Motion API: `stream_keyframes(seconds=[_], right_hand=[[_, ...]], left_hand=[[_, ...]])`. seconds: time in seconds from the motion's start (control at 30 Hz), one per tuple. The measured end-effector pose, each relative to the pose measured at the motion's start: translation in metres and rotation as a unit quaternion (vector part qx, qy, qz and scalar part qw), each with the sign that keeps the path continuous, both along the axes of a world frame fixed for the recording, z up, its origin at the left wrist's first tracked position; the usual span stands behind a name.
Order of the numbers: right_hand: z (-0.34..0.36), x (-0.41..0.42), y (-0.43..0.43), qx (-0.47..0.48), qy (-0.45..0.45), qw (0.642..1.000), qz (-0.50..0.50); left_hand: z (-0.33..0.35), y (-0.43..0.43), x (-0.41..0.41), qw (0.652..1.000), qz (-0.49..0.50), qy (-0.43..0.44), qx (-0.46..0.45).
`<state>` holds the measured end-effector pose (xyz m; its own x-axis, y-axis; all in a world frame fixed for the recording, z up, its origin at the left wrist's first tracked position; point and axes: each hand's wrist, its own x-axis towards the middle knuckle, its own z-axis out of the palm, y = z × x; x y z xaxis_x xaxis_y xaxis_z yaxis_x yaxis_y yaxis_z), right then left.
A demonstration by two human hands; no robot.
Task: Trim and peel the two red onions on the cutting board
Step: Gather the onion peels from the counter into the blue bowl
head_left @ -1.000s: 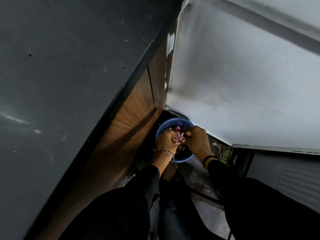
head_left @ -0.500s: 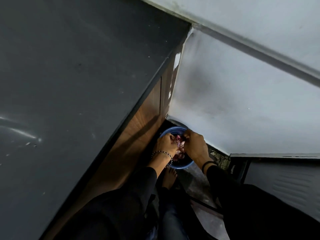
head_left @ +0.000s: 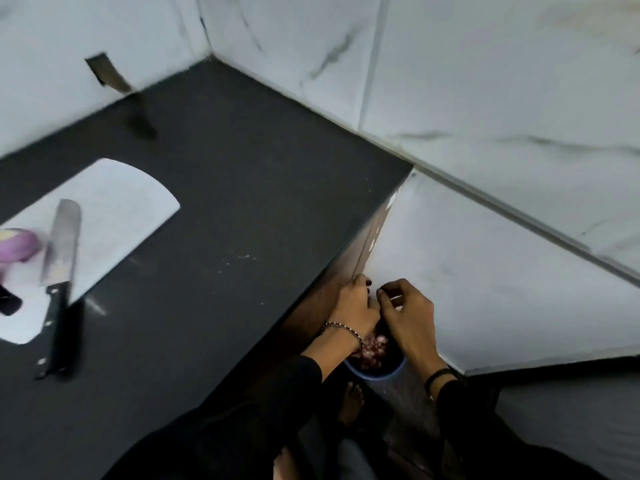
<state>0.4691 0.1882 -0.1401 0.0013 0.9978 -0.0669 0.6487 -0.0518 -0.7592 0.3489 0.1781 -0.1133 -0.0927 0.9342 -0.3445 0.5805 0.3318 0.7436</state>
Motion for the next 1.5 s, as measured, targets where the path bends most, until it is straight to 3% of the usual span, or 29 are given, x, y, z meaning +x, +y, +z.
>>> stream_keyframes(seconds=[0.23, 0.37, 0.47, 0.57, 0.7, 0.97, 1.17, 1.37, 1.5], right_hand=[[0.074, -0.043, -0.018, 0.092, 0.071, 0.992, 0.039], [0.096, -0.081, -0.026, 0.137, 0.068, 0.979, 0.137], [0.100, -0.112, -0.040, 0.138, 0.055, 0.958, 0.244], [0.096, -0.142, -0.059, 0.152, 0.010, 0.905, 0.398], [0.082, -0.178, -0.086, 0.193, -0.152, 0.803, 0.543], [0.077, -0.208, -0.064, 0.177, -0.265, 0.812, 0.490], [0.085, -0.186, -0.050, 0.149, -0.299, 0.834, 0.439], [0.085, -0.166, -0.074, 0.173, -0.251, 0.785, 0.540], [0.080, -0.166, -0.065, 0.200, -0.285, 0.770, 0.534]], left_hand=[[0.081, -0.031, -0.042, 0.990, 0.064, 0.057, 0.114], [0.114, -0.055, -0.079, 0.974, 0.110, 0.125, 0.152], [0.123, -0.070, -0.113, 0.962, 0.165, 0.172, 0.131], [0.124, -0.082, -0.148, 0.952, 0.215, 0.194, 0.100], [0.118, -0.097, -0.184, 0.943, 0.242, 0.217, 0.075], [0.098, -0.111, -0.216, 0.945, 0.158, 0.285, 0.023], [0.111, -0.105, -0.222, 0.938, 0.034, 0.331, -0.095], [0.124, -0.092, -0.224, 0.907, -0.002, 0.401, -0.131], [0.130, -0.089, -0.223, 0.906, 0.004, 0.402, -0.129]])
